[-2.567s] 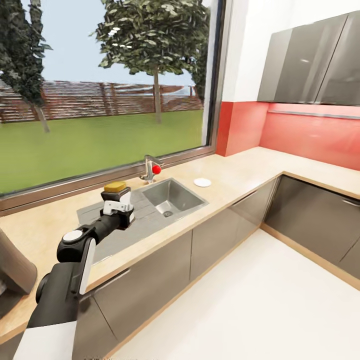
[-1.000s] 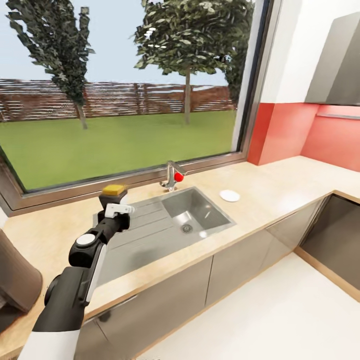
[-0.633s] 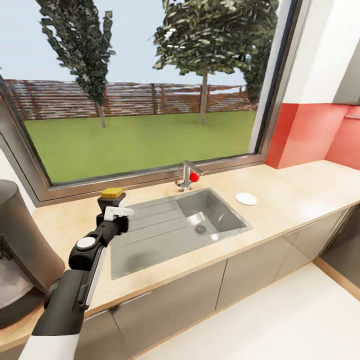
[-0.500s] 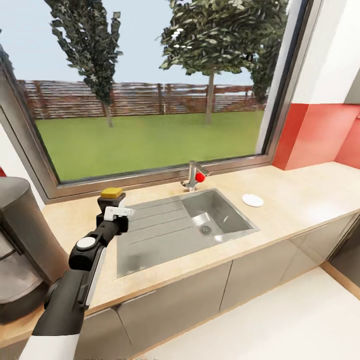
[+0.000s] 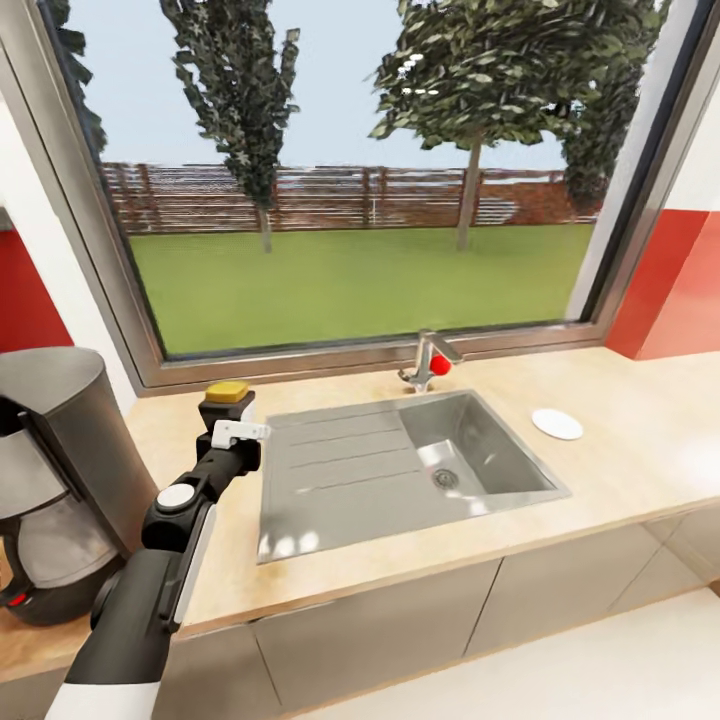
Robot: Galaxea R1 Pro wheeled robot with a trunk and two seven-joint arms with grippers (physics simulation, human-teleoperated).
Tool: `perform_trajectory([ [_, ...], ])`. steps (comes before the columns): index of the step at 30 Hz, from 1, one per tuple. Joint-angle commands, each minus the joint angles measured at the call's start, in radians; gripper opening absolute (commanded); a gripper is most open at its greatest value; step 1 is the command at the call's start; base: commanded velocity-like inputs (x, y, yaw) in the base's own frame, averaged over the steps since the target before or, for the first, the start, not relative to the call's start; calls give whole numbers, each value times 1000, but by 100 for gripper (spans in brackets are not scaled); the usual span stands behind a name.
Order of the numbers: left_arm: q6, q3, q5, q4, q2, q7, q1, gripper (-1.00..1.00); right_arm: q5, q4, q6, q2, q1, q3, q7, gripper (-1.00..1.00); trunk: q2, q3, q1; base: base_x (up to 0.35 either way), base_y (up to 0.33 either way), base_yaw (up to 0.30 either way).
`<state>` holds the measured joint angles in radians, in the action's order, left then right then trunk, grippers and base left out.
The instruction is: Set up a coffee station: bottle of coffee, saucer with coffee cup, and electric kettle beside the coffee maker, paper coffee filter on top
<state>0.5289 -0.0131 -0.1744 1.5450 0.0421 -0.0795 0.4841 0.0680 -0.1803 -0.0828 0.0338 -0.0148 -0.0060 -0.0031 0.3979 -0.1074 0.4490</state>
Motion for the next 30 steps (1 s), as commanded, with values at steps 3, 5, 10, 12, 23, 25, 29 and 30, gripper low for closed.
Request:
perform_trajectory([
  [3,2,1,-12,1,1,-9,1,-100,7,0,-4,0,-1,0,0,100,2,-2,1,236,-196,277],
  [5,2,1,-11,1,1,-9,1,-100,7,1,-4,0,-1,0,0,100,2,-2,1,196,-213,277],
  [10,-1,0,-8,1,2,-9,-14,-100,7,0,-4,0,-1,0,0,100,2,-2,1,61,-131,277],
  [12,-12,1,-8,1,2,-9,-19,-100,7,0,-4,0,-1,0,0,100,2,-2,1,9,-109,277],
  [23,-23,1,-10,1,2,-9,-21,-100,7,1,-4,0,-1,0,0,100,2,-2,1,1,-256,277],
  [25,-23,1,-10,0,2,-9,-22,-100,7,1,-4,0,-1,0,0,100,2,-2,1,0,-268,277],
  [29,-23,0,-10,0,2,-8,-22,-100,7,1,-4,0,-1,1,0,100,2,-2,1,20,-268,277],
  [30,-23,0,-10,0,3,-8,-21,-100,7,1,-4,0,-1,1,0,100,2,-2,1,68,-268,255],
])
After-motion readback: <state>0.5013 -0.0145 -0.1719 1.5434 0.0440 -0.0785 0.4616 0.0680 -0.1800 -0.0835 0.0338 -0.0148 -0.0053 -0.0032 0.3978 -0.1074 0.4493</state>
